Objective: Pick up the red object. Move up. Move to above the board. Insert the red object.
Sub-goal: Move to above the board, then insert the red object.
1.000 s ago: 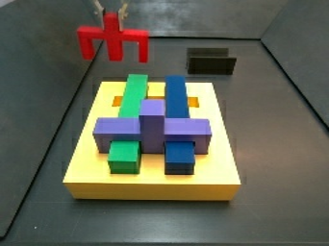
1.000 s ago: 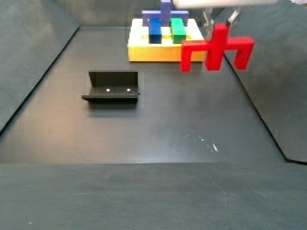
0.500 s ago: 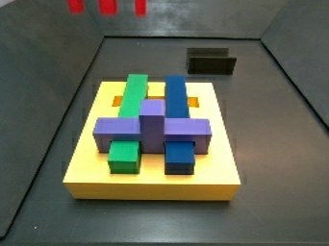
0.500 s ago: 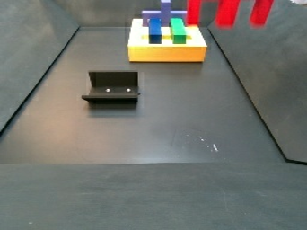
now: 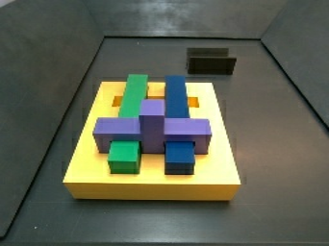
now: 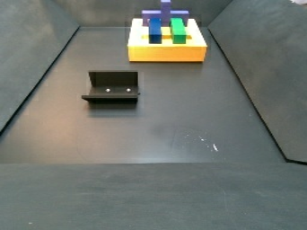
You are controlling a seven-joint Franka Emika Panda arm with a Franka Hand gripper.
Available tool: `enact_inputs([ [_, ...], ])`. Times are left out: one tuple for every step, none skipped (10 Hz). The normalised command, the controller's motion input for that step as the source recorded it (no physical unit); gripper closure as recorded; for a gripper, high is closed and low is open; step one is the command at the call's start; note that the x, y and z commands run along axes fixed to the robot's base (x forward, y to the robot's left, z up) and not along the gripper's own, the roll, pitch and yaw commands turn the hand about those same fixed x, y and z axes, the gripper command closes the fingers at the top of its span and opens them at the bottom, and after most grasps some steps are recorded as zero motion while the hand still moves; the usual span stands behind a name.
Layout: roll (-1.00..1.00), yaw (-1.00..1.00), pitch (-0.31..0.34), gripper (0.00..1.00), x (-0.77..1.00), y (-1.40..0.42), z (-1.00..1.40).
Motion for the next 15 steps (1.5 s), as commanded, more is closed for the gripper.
enact_inputs([
  [-0.03,0.0,0.186,1.0,0.88,-1.4,0.26],
  [-0.01,0.0,0.181,1.0,0.87,-1.4,0.27],
  [0.01,0.01,0.15,1.0,0.89,-1.4,0.28],
  [0.03,0.0,0.164,1.0,0.43,-0.61,0.12],
  [0.04,0.01,0.142,1.0,0.22,-0.24,0.06],
  [0.0,0.0,0.0,1.0,0.03,0.0,0.0],
  [-0.01,-0.03,0.0,1.0,0.15,0.0,-0.26],
  [-0.05,-0.12,-0.139,1.0,0.17,0.0,-0.9],
  [0.0,-0.15,-0.079,1.0,0.17,0.0,-1.0],
  [0.06,-0.13,-0.046,1.0,0.17,0.04,-1.0],
  [0.07,-0.18,-0.07,1.0,0.0,0.42,-0.99],
  [0.07,-0.1,-0.127,1.0,-0.12,0.39,-0.89],
  [0.0,-0.01,-0.17,1.0,0.0,0.32,-0.8],
  [0.06,0.0,-0.203,1.0,0.0,0.18,-0.77],
  [0.17,0.13,-0.233,1.0,-0.06,0.0,-0.66],
])
